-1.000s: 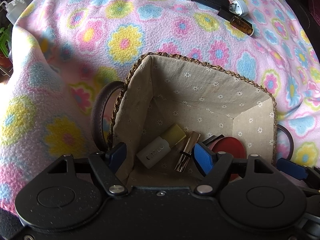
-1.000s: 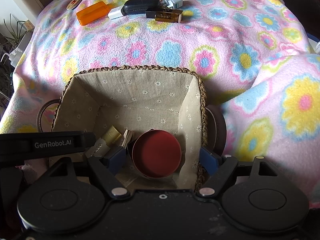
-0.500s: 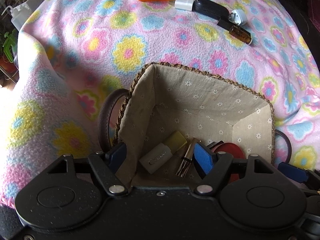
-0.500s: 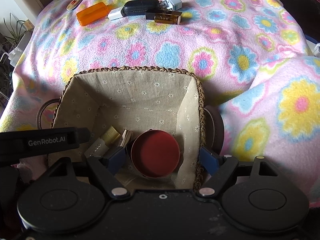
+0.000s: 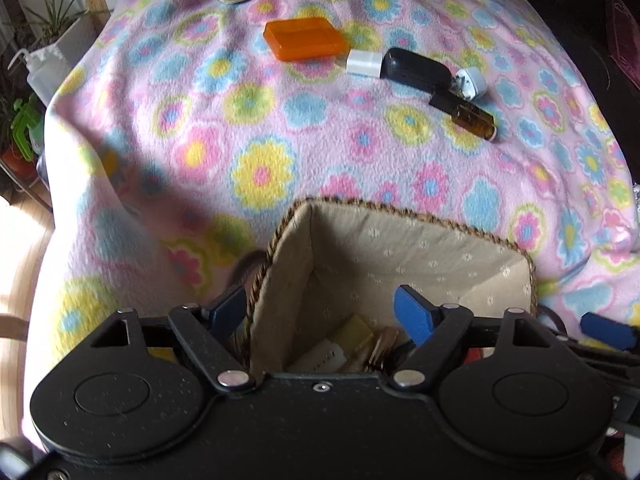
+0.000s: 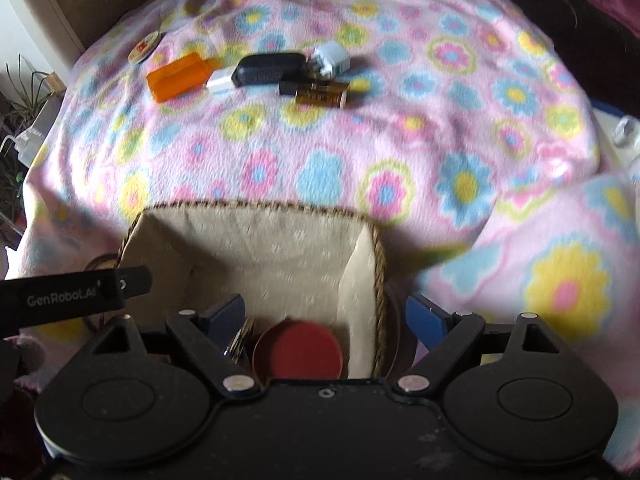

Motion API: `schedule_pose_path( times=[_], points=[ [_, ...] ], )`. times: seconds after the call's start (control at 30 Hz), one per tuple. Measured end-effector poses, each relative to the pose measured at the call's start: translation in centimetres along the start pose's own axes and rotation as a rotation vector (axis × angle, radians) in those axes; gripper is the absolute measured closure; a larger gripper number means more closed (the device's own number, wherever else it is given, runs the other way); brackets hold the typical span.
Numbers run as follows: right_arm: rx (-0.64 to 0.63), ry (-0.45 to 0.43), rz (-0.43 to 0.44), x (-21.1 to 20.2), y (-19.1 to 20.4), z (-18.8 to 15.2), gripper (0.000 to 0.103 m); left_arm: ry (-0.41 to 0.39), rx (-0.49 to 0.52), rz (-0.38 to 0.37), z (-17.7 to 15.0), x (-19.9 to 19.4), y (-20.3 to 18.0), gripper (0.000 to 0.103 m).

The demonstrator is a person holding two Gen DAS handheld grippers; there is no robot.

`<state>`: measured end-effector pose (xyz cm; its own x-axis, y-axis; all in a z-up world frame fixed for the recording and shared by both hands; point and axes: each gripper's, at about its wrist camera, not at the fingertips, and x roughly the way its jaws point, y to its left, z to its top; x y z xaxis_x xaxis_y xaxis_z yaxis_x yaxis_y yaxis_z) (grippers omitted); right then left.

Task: Organize rigid objects
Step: 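Grasp the orange case with the left tool while the right tool grasps the amber vial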

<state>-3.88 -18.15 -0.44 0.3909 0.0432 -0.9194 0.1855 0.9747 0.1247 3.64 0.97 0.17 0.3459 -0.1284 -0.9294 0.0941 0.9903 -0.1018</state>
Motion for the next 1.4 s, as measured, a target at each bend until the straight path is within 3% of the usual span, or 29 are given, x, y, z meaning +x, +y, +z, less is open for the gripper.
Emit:
schedule_pose_path(
  times=[0.2,0.7,0.83,0.97,1.0,1.07,1.23,1.4],
  points=[
    [-0.023,-0.067,-0.019,1.4,-0.3,3.9,0.013,-0.020,0.005,0.026,3.7,1.1,0.3,0.025],
    [0.035,-0.082,0.006,9.5,-1.1,12.9,0.013,-0.043,0.016,0.149,14.5,8.0,1.2,0.025],
    [0.056,-0.097,0.017,11.1,-0.7,14.9,0.013,-0.050,0.047,0.150,16.4,9.6,1.1,0.024],
    [0.076,-0.067,0.011,13.2,-0.2,16.0,0.016,-0.083,0.140,0.143,17.6,10.4,0.7,0.024],
    [0.079,-0.055,0.007,13.8,-0.2,16.0,0.020,-0.091,0.169,0.139,17.8,10.6,0.6,0.023],
    [0.077,-0.034,0.008,14.6,-0.2,15.9,0.040,-0.112,0.245,0.132,18.5,10.9,0.3,0.022],
    [0.045,-0.063,0.007,14.5,0.0,15.6,0.050,-0.153,0.439,0.138,19.8,12.2,-0.3,0.014],
    [0.045,-0.065,0.013,14.6,0.0,15.5,0.050,-0.118,0.596,0.139,20.3,14.6,-0.9,0.015]
  ],
)
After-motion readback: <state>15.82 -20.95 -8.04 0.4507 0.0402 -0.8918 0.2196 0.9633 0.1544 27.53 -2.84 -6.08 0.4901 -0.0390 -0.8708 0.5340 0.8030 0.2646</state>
